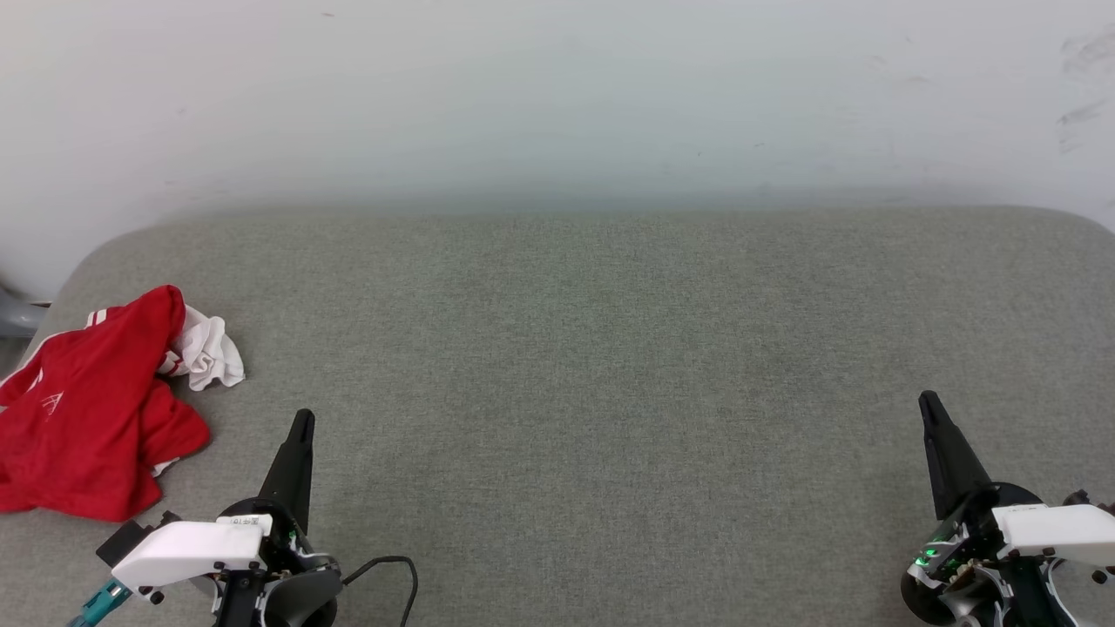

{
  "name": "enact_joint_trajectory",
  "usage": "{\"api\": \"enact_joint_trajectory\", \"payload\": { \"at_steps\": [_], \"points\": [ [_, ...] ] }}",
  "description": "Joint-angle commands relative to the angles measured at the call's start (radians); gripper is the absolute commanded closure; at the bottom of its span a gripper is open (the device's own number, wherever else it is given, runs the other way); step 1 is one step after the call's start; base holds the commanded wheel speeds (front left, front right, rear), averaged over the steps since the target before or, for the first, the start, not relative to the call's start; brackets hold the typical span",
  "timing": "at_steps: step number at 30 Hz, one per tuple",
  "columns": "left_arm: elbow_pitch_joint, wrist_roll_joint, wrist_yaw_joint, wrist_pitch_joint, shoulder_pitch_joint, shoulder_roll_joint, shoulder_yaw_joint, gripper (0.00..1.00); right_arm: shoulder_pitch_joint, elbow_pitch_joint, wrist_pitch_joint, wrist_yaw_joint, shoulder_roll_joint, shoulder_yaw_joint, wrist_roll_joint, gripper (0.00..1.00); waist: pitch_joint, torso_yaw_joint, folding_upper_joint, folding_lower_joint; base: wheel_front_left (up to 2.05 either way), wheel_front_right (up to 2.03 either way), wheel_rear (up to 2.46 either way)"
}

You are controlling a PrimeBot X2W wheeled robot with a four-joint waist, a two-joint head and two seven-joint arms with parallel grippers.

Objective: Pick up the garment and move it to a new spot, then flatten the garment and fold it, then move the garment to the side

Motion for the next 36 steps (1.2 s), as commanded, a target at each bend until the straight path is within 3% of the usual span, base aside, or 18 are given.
{"api": "enact_joint_trajectory", "payload": {
  "at_steps": [1, 4, 5, 23, 36],
  "points": [
    [-0.001, 0.0, -0.002, 0.002, -0.006, -0.002, 0.002, 1.0, -0.012, 0.001, 0.001, 0.0, 0.003, 0.0, -0.005, 1.0, 0.0, 0.0, 0.0, 0.0, 0.0, 0.0, 0.0],
    [-0.001, 0.0, -0.002, 0.002, -0.006, -0.002, 0.002, 1.0, -0.012, 0.001, 0.001, 0.0, 0.003, 0.0, -0.005, 1.0, 0.0, 0.0, 0.0, 0.0, 0.0, 0.0, 0.0],
    [0.0, 0.0, 0.0, 0.0, 0.0, 0.0, 0.0, 0.0, 0.0, 0.0, 0.0, 0.0, 0.0, 0.0, 0.0, 0.0, 0.0, 0.0, 0.0, 0.0, 0.0, 0.0, 0.0],
    [-0.076, 0.044, 0.0, -0.075, -0.002, 0.007, -0.09, 0.0, 0.028, -0.068, -0.075, 0.0, 0.001, 0.046, -0.053, 0.0, 0.0, 0.001, 0.0, 0.0, 0.0, 0.0, 0.0],
    [-0.134, 0.284, 0.0, -0.131, 0.013, 0.009, -0.124, 0.0, 0.048, -0.12, -0.13, 0.0, 0.001, 0.042, -0.271, 0.0, -0.004, 0.006, 0.0, 0.0, 0.0, 0.0, 0.0]
  ]
}}
